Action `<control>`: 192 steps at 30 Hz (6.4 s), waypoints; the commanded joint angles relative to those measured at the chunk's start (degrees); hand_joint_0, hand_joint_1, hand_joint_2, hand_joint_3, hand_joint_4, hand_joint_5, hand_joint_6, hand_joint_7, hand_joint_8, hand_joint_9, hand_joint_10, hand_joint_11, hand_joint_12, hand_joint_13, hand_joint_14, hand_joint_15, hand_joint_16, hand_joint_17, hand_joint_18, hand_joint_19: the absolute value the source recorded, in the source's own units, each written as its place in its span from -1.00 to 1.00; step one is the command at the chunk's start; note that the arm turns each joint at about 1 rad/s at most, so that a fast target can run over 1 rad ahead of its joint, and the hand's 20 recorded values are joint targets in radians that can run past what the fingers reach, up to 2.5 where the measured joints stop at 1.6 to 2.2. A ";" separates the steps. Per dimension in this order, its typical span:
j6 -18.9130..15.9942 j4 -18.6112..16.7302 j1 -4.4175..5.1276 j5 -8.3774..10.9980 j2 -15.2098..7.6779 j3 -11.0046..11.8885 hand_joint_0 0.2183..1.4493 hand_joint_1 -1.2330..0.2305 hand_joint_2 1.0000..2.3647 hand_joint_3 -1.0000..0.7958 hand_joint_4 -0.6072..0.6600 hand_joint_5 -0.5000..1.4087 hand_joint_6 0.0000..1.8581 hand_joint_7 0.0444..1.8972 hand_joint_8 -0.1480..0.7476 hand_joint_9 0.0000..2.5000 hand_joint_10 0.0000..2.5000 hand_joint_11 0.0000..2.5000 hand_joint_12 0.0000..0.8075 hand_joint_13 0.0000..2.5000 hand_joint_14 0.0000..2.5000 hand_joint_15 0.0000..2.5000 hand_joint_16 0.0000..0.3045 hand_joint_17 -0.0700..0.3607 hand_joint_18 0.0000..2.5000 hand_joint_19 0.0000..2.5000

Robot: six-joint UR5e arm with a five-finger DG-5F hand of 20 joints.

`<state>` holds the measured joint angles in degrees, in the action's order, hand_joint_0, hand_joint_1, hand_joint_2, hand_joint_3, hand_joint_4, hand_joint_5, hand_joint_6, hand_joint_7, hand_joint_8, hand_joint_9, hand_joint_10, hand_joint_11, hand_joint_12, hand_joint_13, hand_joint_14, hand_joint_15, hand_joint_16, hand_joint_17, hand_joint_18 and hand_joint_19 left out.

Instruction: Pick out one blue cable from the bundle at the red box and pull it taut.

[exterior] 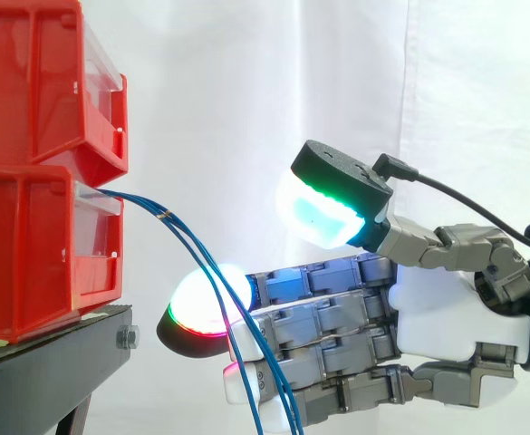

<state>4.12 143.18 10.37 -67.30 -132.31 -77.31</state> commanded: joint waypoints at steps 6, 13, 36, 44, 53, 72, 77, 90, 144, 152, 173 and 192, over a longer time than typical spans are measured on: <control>0.01 0.09 0.00 -0.90 -0.14 -0.03 -0.37 -0.16 -0.99 -0.38 0.33 -0.63 -0.46 -0.11 -0.06 -0.31 -0.98 -0.60 -0.17 -0.37 -0.99 -0.68 -0.72 -0.23 -0.48 -0.65; 0.10 0.00 0.09 -0.99 -0.14 -0.03 -0.37 -0.16 -0.99 -0.38 0.32 -0.63 -0.46 -0.12 -0.06 -0.31 -0.99 -0.61 -0.17 -0.37 -0.99 -0.68 -0.72 -0.23 -0.48 -0.64; -0.60 -1.50 -0.18 -1.61 -4.19 3.13 -0.36 -0.16 -0.99 -0.38 0.33 -0.63 -0.46 -0.12 -0.07 -0.31 -0.98 -0.60 -0.17 -0.37 -0.99 -0.68 -0.72 -0.23 -0.48 -0.64; -2.18 -2.20 -0.09 -3.28 -4.19 3.92 -0.36 -0.15 -0.99 -0.37 0.33 -0.63 -0.46 -0.11 -0.07 -0.31 -0.98 -0.60 -0.17 -0.37 -0.99 -0.67 -0.72 -0.23 -0.48 -0.64; -2.10 -3.87 -0.18 -3.28 -4.19 3.92 -0.35 -0.14 -0.99 -0.37 0.33 -0.63 -0.46 -0.11 -0.07 -0.31 -0.98 -0.60 -0.17 -0.36 -0.99 -0.68 -0.72 -0.24 -0.47 -0.64; -2.54 -4.48 -0.26 -3.72 -4.19 4.45 -0.29 -0.14 -0.98 -0.26 0.31 -0.62 -0.46 -0.04 -0.07 -0.31 -0.99 -0.60 -0.17 -0.36 -0.99 -0.67 -0.72 -0.23 -0.46 -0.64; -2.98 -4.48 -0.26 -3.89 -4.19 4.45 -0.27 -0.14 -0.98 -0.22 0.27 -0.61 -0.46 0.02 -0.08 -0.31 -0.99 -0.59 -0.17 -0.36 -0.99 -0.68 -0.72 -0.24 -0.46 -0.63; -2.98 -4.22 -0.26 -3.89 -4.19 5.07 -0.36 -0.05 -0.99 -0.36 0.18 -0.57 -0.46 0.24 -0.06 -0.28 -0.98 -0.58 -0.17 -0.34 -0.99 -0.66 -0.72 -0.23 -0.46 -0.62; -1.83 -4.13 -0.18 -3.98 -4.19 5.42 -0.39 -0.05 -0.98 -0.30 0.17 -0.62 -0.11 -0.17 -0.03 -0.17 -0.98 -0.44 -0.13 -0.29 -0.98 -0.63 -0.71 -0.21 -0.40 -0.61; -1.83 -4.13 -0.18 -3.98 -4.19 5.42 -0.40 -0.18 -0.97 -0.07 0.12 -0.62 -0.02 -0.22 0.02 -0.16 -0.98 -0.44 -0.08 -0.27 -0.99 -0.63 -0.68 -0.16 -0.36 -0.63; -1.83 -3.17 -0.35 -5.12 -4.19 5.42 -0.34 -0.31 -0.97 -0.08 -0.04 -0.63 0.01 -0.23 -0.02 -0.17 -0.98 -0.41 -0.11 -0.27 -0.99 -0.61 -0.70 -0.20 -0.36 -0.61; -0.95 6.24 -1.32 -7.76 -0.67 6.30 -0.33 -0.29 -0.97 -0.10 -0.05 -0.63 0.02 -0.24 -0.03 -0.18 -0.98 -0.42 -0.12 -0.27 -0.99 -0.61 -0.70 -0.20 -0.35 -0.61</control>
<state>2.50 146.84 9.24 -74.98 -134.17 -71.04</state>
